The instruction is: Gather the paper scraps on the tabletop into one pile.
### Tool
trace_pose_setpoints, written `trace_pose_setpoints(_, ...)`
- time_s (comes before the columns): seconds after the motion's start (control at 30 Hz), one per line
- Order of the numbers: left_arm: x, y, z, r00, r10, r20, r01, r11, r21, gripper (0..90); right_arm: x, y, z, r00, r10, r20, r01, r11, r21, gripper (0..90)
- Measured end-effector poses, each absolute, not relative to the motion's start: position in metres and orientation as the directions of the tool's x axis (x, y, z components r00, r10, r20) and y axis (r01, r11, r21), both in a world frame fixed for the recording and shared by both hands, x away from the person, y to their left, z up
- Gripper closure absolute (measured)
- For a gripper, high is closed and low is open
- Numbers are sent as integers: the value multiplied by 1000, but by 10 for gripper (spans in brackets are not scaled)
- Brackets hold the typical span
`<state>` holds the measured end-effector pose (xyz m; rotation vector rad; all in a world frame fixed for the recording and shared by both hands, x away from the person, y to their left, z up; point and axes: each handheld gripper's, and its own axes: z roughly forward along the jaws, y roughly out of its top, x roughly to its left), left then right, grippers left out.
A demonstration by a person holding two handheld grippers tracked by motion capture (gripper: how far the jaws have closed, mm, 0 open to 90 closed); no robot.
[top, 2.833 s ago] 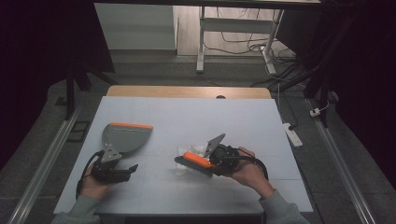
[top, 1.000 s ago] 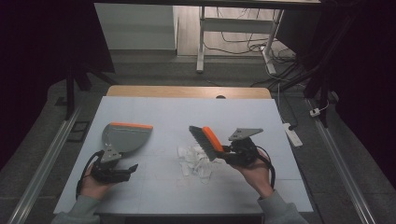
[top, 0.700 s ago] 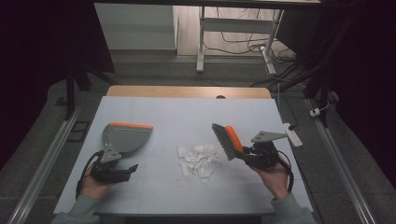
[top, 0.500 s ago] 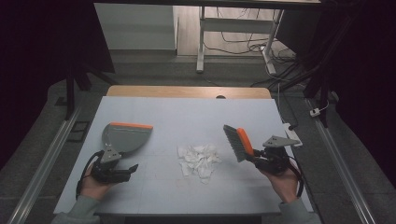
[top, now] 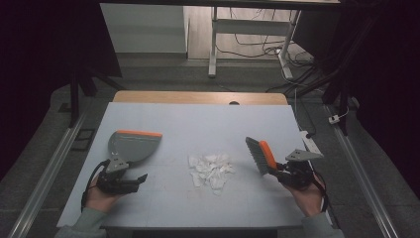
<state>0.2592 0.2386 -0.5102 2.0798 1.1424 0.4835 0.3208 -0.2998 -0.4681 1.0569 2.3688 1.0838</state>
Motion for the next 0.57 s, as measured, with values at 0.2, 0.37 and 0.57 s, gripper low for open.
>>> trace_pose_setpoints(0.2, 259, 238, -510, 540, 842, -11, 577, -360, 733, 260, 320, -299, -467, -675, 738, 6, 485, 438, 757, 705)
trace_pose_setpoints(0.37, 259, 238, -510, 539, 842, -11, 577, -360, 733, 260, 320, -299, -467, -676, 737, 8, 485, 437, 757, 705)
trace_pose_setpoints(0.57, 259, 238, -510, 539, 842, -11, 576, -360, 734, 260, 320, -299, -466, -677, 736, 11, 485, 435, 759, 705)
